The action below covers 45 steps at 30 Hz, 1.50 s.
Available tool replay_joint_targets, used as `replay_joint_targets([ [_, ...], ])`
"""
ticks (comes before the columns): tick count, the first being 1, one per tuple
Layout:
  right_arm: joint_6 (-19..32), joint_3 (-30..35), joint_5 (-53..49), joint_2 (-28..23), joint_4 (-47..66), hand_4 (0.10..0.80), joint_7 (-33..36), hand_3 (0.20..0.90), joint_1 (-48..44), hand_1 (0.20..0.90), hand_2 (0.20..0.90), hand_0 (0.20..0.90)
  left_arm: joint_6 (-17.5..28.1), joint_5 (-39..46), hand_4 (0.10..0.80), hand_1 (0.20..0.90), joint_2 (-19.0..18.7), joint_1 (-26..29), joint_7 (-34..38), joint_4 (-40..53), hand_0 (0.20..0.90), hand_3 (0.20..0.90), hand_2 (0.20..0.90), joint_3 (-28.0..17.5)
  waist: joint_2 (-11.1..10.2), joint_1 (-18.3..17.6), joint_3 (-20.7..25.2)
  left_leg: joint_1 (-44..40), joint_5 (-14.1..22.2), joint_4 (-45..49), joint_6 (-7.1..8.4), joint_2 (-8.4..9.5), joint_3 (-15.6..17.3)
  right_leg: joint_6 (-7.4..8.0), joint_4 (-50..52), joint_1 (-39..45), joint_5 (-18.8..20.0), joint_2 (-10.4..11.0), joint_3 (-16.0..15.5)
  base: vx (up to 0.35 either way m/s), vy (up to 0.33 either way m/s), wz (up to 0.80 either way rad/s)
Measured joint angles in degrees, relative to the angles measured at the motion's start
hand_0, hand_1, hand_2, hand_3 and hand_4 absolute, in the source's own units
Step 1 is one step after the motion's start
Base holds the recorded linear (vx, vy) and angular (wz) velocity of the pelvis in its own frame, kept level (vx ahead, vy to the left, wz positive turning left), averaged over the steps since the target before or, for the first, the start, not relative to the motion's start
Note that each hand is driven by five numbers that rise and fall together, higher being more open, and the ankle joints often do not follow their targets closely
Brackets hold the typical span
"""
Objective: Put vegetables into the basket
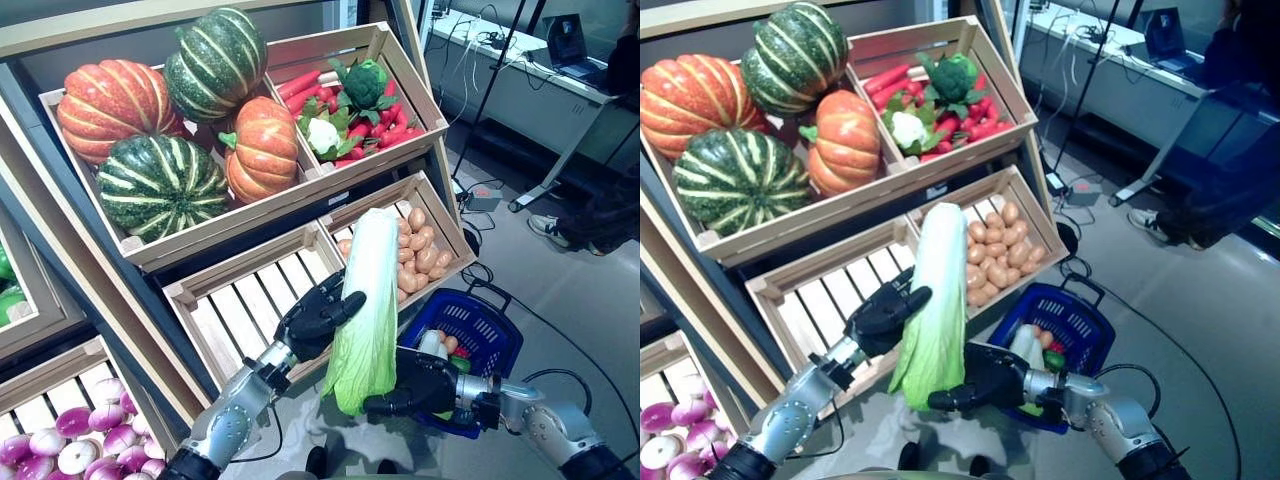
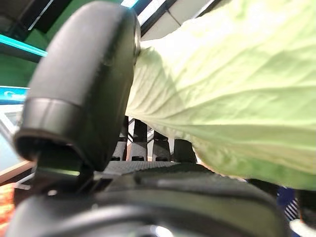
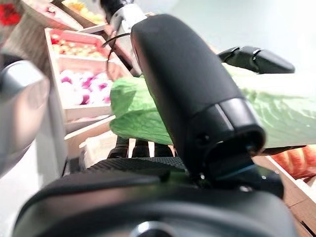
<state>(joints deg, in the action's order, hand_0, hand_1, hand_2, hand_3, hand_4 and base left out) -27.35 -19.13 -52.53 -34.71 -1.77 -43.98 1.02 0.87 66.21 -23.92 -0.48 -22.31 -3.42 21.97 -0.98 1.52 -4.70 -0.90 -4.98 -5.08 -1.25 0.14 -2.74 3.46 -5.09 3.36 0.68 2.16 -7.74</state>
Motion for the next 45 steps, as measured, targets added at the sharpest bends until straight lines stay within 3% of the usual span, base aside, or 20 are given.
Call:
replay_joint_targets([
  [8, 0.06, -1.99, -5.69, 5.11, -0.40, 0.800, 8.13, 0.900, 0.34, 0.900, 0.900, 0.900, 1.35, -0.16, 0.400, 0.300, 1.33, 0.03, 1.63, 0.00, 0.300, 0.300, 0.300, -1.05, 0.78, 0.14, 0.64, 0.04, -0.01, 0.00, 0.00, 0.01, -0.09, 0.00, 0.00, -0.01, 0.00, -0.01, -0.10, 0.000, 0.000, 0.00],
  [18, 0.23, -2.49, -6.96, 6.71, -0.78, 0.800, 11.36, 0.900, 1.08, 0.900, 0.900, 0.900, 0.94, -4.24, 0.400, 0.300, 1.47, 0.11, 2.31, 0.00, 0.300, 0.300, 0.300, -0.78, 0.85, 0.11, 0.71, 0.19, -0.01, 0.00, 0.00, 0.01, -0.08, -0.01, 0.00, -0.16, 0.00, -0.01, -0.10, 0.000, 0.000, 0.00],
  [19, 0.23, -2.62, -6.95, 6.66, -0.87, 0.717, 11.54, 0.775, 1.11, 0.775, 0.775, 0.775, 0.61, -6.40, 0.400, 0.300, 1.37, 0.36, 2.29, 0.00, 0.300, 0.300, 0.300, -0.39, 0.85, 0.11, 0.71, 0.23, -0.02, 0.00, 0.01, 0.01, -0.08, -0.01, 0.00, -0.20, 0.00, 0.00, -0.11, 0.000, 0.000, 0.00],
  [20, 0.23, -2.70, -6.95, 6.56, -1.03, 0.551, 11.64, 0.526, 1.13, 0.526, 0.526, 0.526, 0.53, -7.61, 0.400, 0.300, 1.11, 0.52, 2.24, 0.01, 0.300, 0.300, 0.300, -0.31, 0.85, 0.11, 0.71, 0.25, -0.02, 0.00, 0.00, 0.01, -0.07, -0.01, 0.00, -0.22, 0.00, 0.00, -0.09, 0.000, 0.000, 0.00],
  [21, 0.23, -2.78, -6.95, 6.52, -1.07, 0.413, 11.74, 0.319, 1.16, 0.319, 0.319, 0.319, 0.36, -8.18, 0.400, 0.300, 0.74, 0.72, 2.15, 0.01, 0.300, 0.300, 0.300, 0.12, 0.85, 0.10, 0.71, 0.25, -0.02, 0.00, 0.00, 0.01, -0.07, -0.01, 0.01, -0.22, 0.00, 0.00, -0.09, 0.000, 0.000, 0.00],
  [26, 0.28, -4.00, -6.96, 6.11, -2.91, 0.400, 14.35, 0.300, 1.27, 0.300, 0.300, 0.300, -1.63, -11.47, 0.400, 0.300, -0.14, 1.44, 1.41, 0.11, 0.300, 0.300, 0.300, 1.50, 0.85, 0.12, 0.73, 0.26, -0.02, 0.00, 0.00, 0.02, -0.07, -0.01, 0.01, -0.23, 0.00, 0.00, -0.09, 0.000, 0.000, 0.00],
  [40, 0.28, -5.43, -7.67, 6.07, -3.11, 0.400, 15.13, 0.300, 1.82, 0.300, 0.300, 0.300, -1.86, -12.67, 0.400, 0.300, -0.42, 1.52, 1.47, 0.33, 0.300, 0.300, 0.300, 1.59, 0.86, 0.20, 0.75, 0.32, -0.02, 0.00, 0.01, 0.00, -0.08, -0.01, 0.00, -0.26, 0.00, -0.01, -0.12, 0.000, 0.000, 0.00],
  [41, 0.28, -5.42, -7.67, 5.93, -3.11, 0.400, 15.14, 0.300, 1.82, 0.300, 0.300, 0.300, -1.86, -12.71, 0.460, 0.389, -0.42, 1.52, 1.47, 0.33, 0.389, 0.389, 0.389, 1.59, 0.86, 0.20, 0.75, 0.31, -0.02, 0.00, 0.01, 0.00, -0.09, -0.01, 0.00, -0.26, 0.00, -0.01, -0.12, 0.000, 0.000, 0.00],
  [42, 0.28, -5.42, -7.67, 5.98, -3.11, 0.400, 15.21, 0.300, 1.82, 0.300, 0.300, 0.300, -1.86, -12.80, 0.704, 0.756, -0.38, 1.53, 1.47, 0.35, 0.756, 0.756, 0.756, 1.60, 0.86, 0.19, 0.75, 0.31, -0.02, 0.00, 0.01, 0.00, -0.09, -0.01, 0.00, -0.26, 0.00, -0.01, -0.12, 0.000, 0.000, 0.00],
  [43, 0.28, -5.42, -7.69, 6.00, -3.11, 0.400, 15.22, 0.300, 1.82, 0.300, 0.300, 0.300, -1.86, -13.02, 0.800, 0.900, -0.36, 1.53, 1.47, 0.41, 0.900, 0.900, 0.900, 1.62, 0.86, 0.19, 0.75, 0.32, -0.02, 0.00, 0.01, 0.00, -0.09, -0.01, 0.00, -0.26, 0.00, -0.01, -0.12, 0.000, 0.000, 0.00],
  [45, 0.29, -5.41, -7.80, 5.93, -3.11, 0.400, 15.28, 0.300, 1.82, 0.300, 0.300, 0.300, -1.86, -13.10, 0.800, 0.900, -0.36, 1.52, 1.48, 0.55, 0.900, 0.900, 0.900, 1.67, 0.85, 0.18, 0.75, 0.32, -0.02, 0.00, 0.01, 0.00, -0.09, -0.01, 0.00, -0.26, 0.00, -0.01, -0.12, 0.000, 0.000, 0.00],
])
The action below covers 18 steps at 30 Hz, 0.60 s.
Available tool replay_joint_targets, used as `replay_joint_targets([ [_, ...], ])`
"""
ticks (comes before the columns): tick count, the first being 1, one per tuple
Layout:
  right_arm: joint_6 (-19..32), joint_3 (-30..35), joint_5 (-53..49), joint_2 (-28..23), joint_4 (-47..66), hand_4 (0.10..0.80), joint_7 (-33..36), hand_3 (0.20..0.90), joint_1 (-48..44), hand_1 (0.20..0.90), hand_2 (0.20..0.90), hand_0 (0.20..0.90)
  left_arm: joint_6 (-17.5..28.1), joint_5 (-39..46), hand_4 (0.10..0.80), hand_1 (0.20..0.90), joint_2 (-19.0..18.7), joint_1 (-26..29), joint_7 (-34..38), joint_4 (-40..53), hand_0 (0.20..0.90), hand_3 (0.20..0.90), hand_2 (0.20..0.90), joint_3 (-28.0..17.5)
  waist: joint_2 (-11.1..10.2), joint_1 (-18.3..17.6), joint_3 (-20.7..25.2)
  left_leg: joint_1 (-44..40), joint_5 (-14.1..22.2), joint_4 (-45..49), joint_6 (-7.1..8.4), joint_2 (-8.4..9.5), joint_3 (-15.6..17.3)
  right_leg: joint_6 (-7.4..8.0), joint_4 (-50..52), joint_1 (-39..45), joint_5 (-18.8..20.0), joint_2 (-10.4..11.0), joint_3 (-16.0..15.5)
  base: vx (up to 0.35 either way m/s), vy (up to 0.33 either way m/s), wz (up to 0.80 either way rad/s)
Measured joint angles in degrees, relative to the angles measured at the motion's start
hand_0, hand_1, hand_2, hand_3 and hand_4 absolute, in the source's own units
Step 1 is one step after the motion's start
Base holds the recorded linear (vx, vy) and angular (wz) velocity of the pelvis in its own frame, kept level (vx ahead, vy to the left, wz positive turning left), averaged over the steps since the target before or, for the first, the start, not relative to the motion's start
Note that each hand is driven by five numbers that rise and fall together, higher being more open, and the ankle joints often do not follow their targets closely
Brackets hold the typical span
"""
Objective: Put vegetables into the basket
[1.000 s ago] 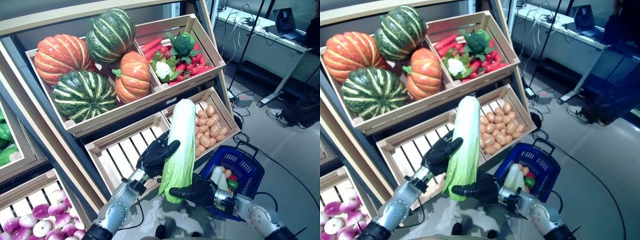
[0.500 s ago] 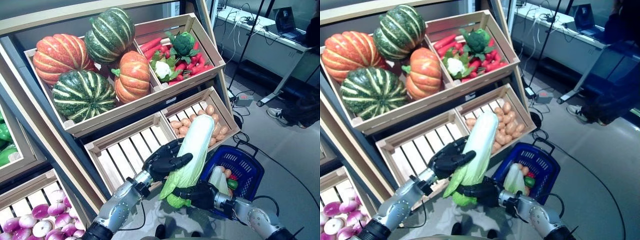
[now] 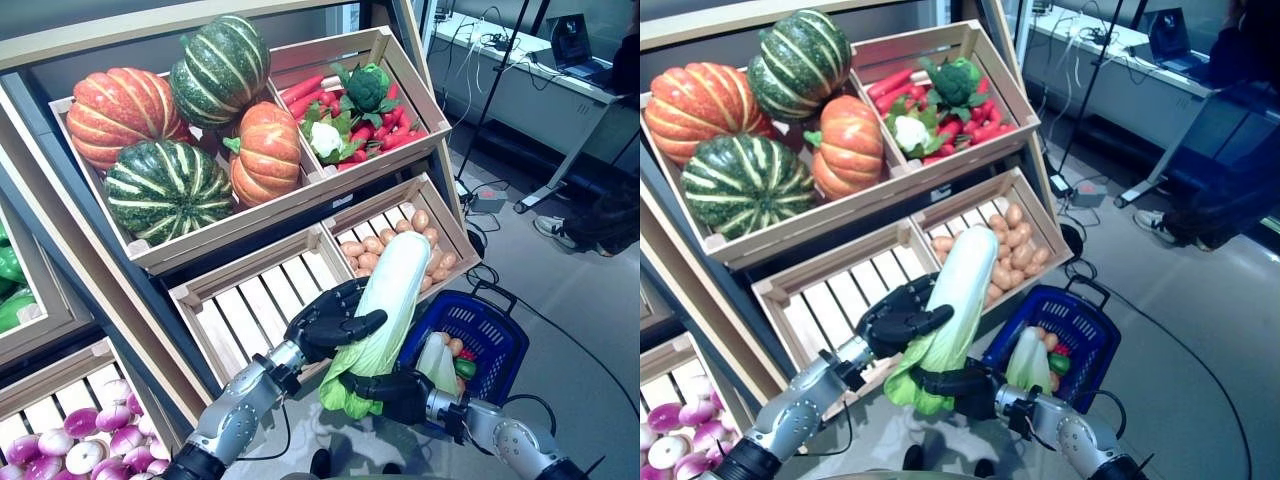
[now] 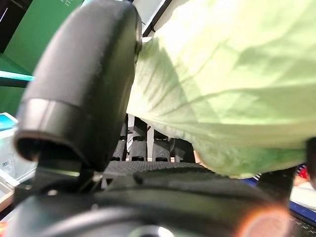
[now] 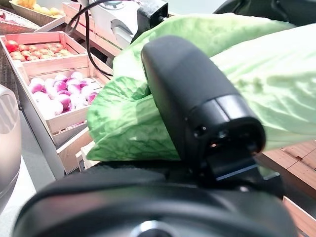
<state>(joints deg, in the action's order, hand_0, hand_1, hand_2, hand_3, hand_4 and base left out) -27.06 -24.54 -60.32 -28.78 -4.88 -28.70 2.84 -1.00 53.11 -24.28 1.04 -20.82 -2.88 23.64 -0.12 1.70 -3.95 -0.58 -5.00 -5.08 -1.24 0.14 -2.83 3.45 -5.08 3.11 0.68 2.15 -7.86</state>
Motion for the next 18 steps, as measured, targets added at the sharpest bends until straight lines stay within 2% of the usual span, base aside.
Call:
replay_joint_targets([
  [18, 0.60, 1.47, -1.09, 0.30, -0.19, 0.400, 0.64, 0.300, 0.02, 0.300, 0.300, 0.300, 0.01, 0.22, 0.800, 0.900, 0.25, -0.02, 0.32, 1.11, 0.900, 0.900, 0.900, 0.26, 0.00, -0.03, 0.00, 0.00, 0.01, 0.00, -0.01, 0.00, 0.00, 0.00, 0.00, -0.01, 0.00, 0.00, 0.01, 0.000, 0.000, 0.00],
])
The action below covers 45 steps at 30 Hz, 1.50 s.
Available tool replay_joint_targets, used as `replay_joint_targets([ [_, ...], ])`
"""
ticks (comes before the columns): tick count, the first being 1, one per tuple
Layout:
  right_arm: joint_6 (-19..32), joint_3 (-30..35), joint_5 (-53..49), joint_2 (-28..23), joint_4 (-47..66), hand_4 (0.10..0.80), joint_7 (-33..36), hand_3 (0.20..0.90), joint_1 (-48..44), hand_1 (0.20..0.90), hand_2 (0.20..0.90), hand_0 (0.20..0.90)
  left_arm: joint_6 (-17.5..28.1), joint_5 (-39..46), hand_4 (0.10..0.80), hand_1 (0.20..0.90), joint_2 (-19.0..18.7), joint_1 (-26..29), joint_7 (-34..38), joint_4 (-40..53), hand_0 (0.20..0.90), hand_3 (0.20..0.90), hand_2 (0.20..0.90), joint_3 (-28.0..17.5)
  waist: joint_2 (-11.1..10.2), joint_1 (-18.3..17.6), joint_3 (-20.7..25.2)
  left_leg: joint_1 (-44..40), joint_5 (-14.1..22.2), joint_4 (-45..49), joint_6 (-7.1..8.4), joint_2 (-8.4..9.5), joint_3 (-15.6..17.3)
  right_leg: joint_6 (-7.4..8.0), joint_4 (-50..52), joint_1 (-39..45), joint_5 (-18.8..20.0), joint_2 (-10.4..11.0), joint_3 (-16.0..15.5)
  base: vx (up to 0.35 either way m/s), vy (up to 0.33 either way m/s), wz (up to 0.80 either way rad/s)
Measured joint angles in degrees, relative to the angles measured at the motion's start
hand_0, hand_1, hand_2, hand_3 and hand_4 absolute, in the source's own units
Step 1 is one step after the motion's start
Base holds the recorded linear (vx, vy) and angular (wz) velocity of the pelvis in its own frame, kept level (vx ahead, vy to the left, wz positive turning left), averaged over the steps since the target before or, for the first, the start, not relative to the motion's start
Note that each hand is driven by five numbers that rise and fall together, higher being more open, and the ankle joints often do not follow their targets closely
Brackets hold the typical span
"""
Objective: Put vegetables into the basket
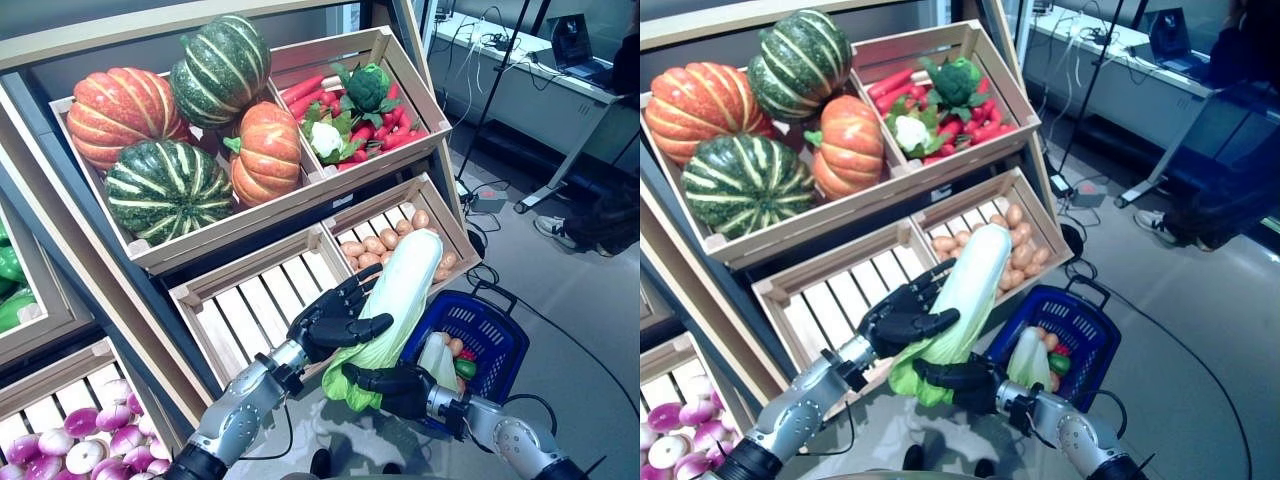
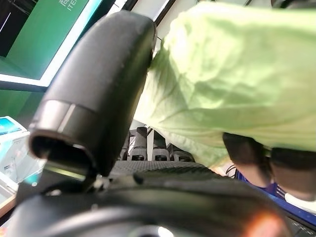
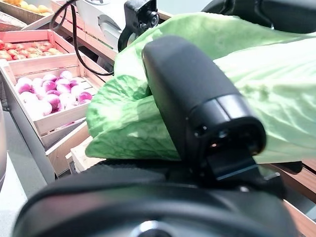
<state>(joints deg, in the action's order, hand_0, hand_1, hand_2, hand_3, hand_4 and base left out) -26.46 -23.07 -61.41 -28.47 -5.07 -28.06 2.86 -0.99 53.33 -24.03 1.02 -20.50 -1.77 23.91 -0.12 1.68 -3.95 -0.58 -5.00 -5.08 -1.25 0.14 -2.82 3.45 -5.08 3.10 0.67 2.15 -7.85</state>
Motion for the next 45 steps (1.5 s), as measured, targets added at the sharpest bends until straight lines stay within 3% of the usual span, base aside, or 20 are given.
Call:
replay_joint_targets([
  [11, 1.93, 4.19, 0.01, -0.04, 0.01, 0.400, 0.01, 0.300, 0.81, 0.300, 0.300, 0.300, 0.84, -3.28, 0.800, 0.900, -1.08, -0.25, 0.05, 1.34, 0.900, 0.900, 0.900, -1.18, 0.00, 0.03, 0.00, 0.37, 0.00, 0.00, -0.01, -0.01, 0.02, 0.00, 0.00, -0.38, 0.01, 0.00, 0.08, 0.000, 0.000, 0.00],
  [24, 6.69, 17.09, 0.06, 1.62, -0.41, 0.400, 0.99, 0.300, 7.18, 0.300, 0.300, 0.300, 9.01, -7.46, 0.800, 0.900, -2.37, -4.01, 2.57, 6.28, 0.900, 0.900, 0.900, -19.13, -0.03, 0.42, -0.05, 0.75, 0.05, -0.01, -0.03, 0.01, -0.15, 0.00, -0.03, -0.59, -0.08, 0.01, -0.16, 0.000, 0.000, 0.00],
  [34, 10.39, 24.52, -0.04, 4.18, -5.51, 0.400, 4.77, 0.300, 8.27, 0.300, 0.300, 0.300, 10.62, -8.34, 0.800, 0.900, -2.65, -6.14, 3.35, 6.84, 0.900, 0.900, 0.900, -23.76, -0.77, 0.77, -0.64, 1.18, 0.08, -0.02, -0.02, 0.00, -0.17, 0.00, -0.04, -1.03, -0.08, -0.01, -0.18, 0.033, -0.005, 0.00],
  [43, 20.33, 29.33, -11.69, 8.89, -11.19, 0.400, 20.18, 0.300, 5.08, 0.300, 0.300, 0.300, 10.61, -8.58, 0.800, 0.900, -2.43, -7.35, 4.91, 6.62, 0.900, 0.900, 0.900, -24.60, -1.75, 1.00, -3.21, 2.30, -0.06, 0.00, 0.08, 0.02, -0.18, 0.04, 0.01, -2.18, -0.02, -0.10, -0.17, -0.037, -0.028, 0.00],
  [45, 24.41, 31.37, -15.84, 8.67, -17.21, 0.400, 25.27, 0.300, -0.53, 0.300, 0.300, 0.300, 10.84, -8.57, 0.800, 0.900, -2.78, -5.99, 5.57, 6.61, 0.900, 0.900, 0.900, -24.15, -1.47, 1.08, -5.44, 5.16, -1.07, 0.12, 0.24, -0.09, -0.38, -0.04, 0.23, -5.02, 0.56, -0.33, -0.20, -0.217, -0.072, 0.05],
])
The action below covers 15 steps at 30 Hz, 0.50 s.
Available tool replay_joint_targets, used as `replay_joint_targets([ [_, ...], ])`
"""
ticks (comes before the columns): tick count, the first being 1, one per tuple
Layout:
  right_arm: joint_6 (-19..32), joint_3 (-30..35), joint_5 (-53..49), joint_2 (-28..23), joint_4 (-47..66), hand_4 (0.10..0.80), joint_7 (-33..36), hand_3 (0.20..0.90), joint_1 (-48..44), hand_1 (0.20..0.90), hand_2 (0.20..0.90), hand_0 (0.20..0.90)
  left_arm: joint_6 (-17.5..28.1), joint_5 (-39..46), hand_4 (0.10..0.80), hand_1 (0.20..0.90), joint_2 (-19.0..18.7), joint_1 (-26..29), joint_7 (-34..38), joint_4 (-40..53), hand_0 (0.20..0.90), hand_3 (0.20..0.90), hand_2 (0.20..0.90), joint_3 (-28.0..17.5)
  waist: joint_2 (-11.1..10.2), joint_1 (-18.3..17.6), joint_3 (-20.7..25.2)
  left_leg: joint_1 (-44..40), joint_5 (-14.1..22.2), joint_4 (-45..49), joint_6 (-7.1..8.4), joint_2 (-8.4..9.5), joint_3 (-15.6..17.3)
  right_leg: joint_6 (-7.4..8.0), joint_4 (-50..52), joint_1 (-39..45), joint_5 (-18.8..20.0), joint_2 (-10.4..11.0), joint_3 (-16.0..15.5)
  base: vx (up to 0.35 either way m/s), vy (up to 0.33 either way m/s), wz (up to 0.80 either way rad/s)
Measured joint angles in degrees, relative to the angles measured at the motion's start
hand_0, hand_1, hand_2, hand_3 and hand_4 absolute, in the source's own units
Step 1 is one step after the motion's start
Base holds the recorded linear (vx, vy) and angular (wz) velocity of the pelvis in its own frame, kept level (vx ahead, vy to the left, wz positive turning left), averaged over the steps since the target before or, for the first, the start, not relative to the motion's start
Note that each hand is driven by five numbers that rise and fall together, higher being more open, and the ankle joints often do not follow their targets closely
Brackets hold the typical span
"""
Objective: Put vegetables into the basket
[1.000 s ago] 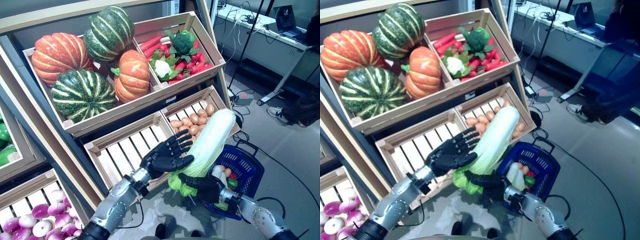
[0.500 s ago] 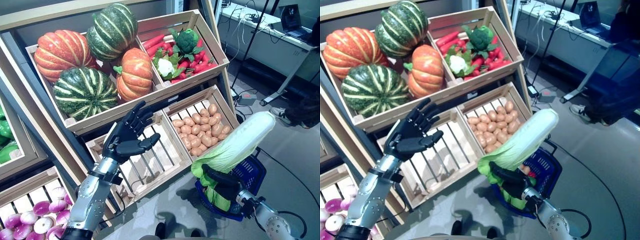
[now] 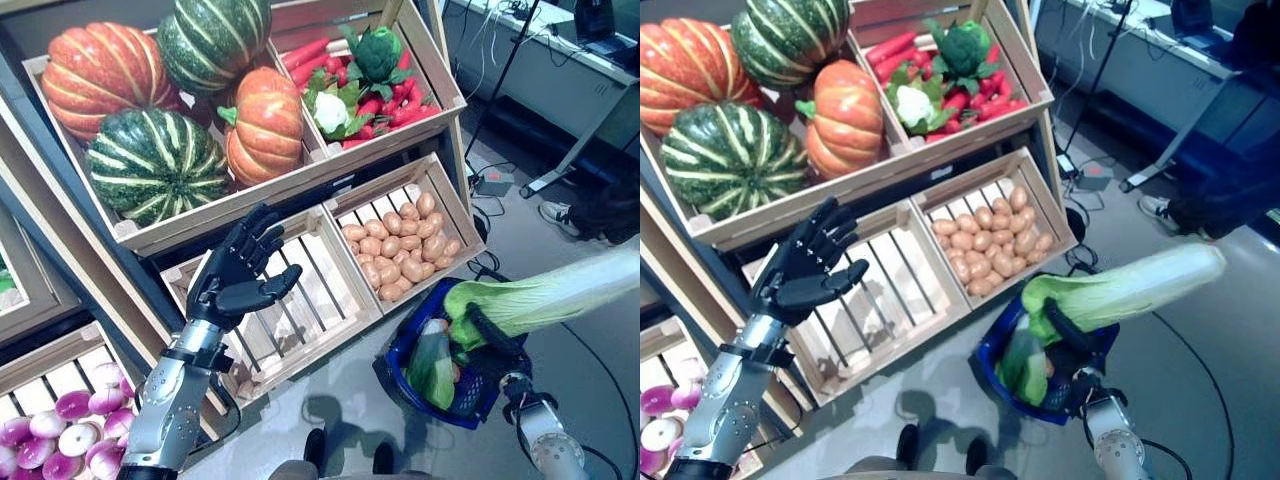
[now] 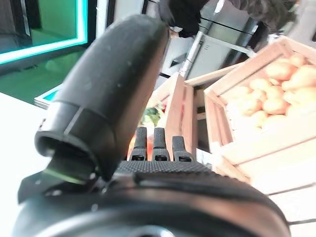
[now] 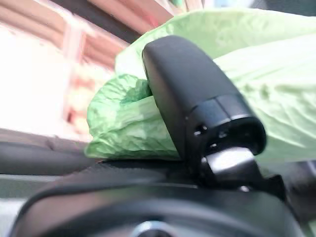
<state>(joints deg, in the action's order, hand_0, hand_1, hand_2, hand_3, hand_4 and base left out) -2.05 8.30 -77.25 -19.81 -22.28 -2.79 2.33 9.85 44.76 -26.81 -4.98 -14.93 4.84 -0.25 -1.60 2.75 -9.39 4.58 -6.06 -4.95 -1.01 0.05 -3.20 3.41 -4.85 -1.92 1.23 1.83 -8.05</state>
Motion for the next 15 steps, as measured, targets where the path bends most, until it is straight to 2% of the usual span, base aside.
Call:
replay_joint_targets([
  [4, 4.05, 0.61, -2.52, -1.24, -6.29, 0.400, 3.80, 0.300, -7.22, 0.300, 0.300, 0.300, 0.46, 0.14, 0.800, 0.900, -1.04, 3.70, 2.07, -0.90, 0.900, 0.900, 0.900, 1.69, 0.09, 0.63, -5.55, 2.70, -0.92, 0.45, 0.44, -0.30, -0.63, -0.47, -0.03, -2.28, 1.24, -0.40, -0.13, -0.137, -0.107, 0.04],
  [9, 8.00, 0.41, -9.09, -1.29, -12.20, 0.400, 6.09, 0.300, -16.35, 0.300, 0.300, 0.300, 1.42, 0.42, 0.800, 0.900, -3.14, 10.83, 3.89, -2.96, 0.900, 0.900, 0.900, 4.86, -1.33, 2.29, -15.83, 8.60, -1.19, 3.69, 1.63, -1.06, -1.91, -1.80, 0.37, -6.15, 2.34, -1.83, -1.50, -0.181, -0.183, 0.15],
  [11, 9.42, 0.48, -11.18, -1.58, -13.96, 0.400, 6.13, 0.300, -20.10, 0.300, 0.300, 0.300, 1.75, 0.44, 0.800, 0.900, -3.40, 12.98, 4.38, -3.49, 0.900, 0.900, 0.900, 6.25, -0.81, 2.36, -18.46, 12.02, -1.03, 5.75, 1.95, -1.13, -2.84, -1.94, 1.62, -8.80, 2.28, -2.07, -2.16, -0.220, -0.118, 0.18],
  [15, 10.07, 0.39, -11.73, -1.92, -17.85, 0.400, 6.28, 0.300, -27.11, 0.300, 0.300, 0.300, 2.82, 0.48, 0.800, 0.900, -3.49, 16.70, 4.92, -4.25, 0.900, 0.900, 0.900, 9.18, -0.18, 3.04, -20.48, 19.98, -0.80, 10.35, 2.34, -1.15, -3.23, -2.45, 7.87, -17.15, 0.84, -1.97, -2.67, -0.175, -0.087, 0.08],
])
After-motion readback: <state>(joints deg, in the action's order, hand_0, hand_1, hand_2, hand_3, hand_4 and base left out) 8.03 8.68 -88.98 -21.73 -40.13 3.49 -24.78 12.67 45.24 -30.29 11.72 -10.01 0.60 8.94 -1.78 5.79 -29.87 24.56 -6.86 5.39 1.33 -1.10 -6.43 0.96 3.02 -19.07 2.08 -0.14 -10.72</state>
